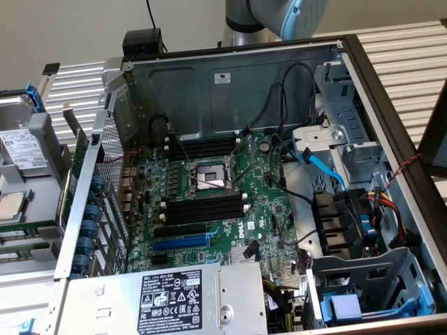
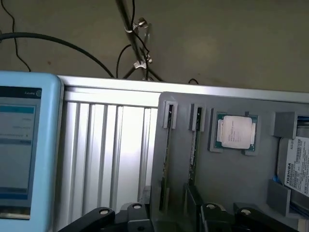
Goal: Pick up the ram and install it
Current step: 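Pick up the ram and move it above insertion slot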
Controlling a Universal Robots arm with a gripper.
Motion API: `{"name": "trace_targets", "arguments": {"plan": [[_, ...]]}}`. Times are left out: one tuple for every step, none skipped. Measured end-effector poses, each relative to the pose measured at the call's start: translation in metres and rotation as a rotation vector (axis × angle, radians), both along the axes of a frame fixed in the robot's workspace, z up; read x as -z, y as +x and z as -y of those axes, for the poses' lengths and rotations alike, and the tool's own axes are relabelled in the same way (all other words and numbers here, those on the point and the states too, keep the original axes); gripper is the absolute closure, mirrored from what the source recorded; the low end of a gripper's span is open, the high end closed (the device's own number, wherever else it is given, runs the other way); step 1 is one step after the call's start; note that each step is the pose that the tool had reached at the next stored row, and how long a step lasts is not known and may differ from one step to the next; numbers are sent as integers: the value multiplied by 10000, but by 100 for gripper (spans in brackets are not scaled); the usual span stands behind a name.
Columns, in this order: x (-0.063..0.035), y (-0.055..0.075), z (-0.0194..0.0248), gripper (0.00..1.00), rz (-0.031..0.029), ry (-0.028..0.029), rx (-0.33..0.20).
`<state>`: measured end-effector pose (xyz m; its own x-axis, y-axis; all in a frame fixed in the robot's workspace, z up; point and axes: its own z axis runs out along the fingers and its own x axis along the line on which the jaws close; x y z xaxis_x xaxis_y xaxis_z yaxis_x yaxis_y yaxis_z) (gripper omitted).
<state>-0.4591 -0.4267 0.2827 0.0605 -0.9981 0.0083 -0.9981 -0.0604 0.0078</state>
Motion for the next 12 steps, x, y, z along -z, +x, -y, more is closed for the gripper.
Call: {"name": "trace_targets", "arguments": {"plan": [[19, 6, 0, 58, 0, 0, 0], [36, 11, 0, 58, 2, 0, 0], [55, 18, 0, 58, 1, 1, -1], [73, 24, 0, 58, 2, 1, -1], [91, 28, 0, 58, 2, 1, 0], [109, 31, 0, 58, -1, 1, 0], [117, 36, 0, 58, -22, 0, -1], [118, 38, 1, 58, -40, 0, -1], [118, 38, 1, 58, -42, -1, 0], [118, 38, 1, 58, -42, 0, 0], [118, 38, 1, 58, -43, 0, 0], [122, 43, 2, 58, -44, 1, -11]]}}
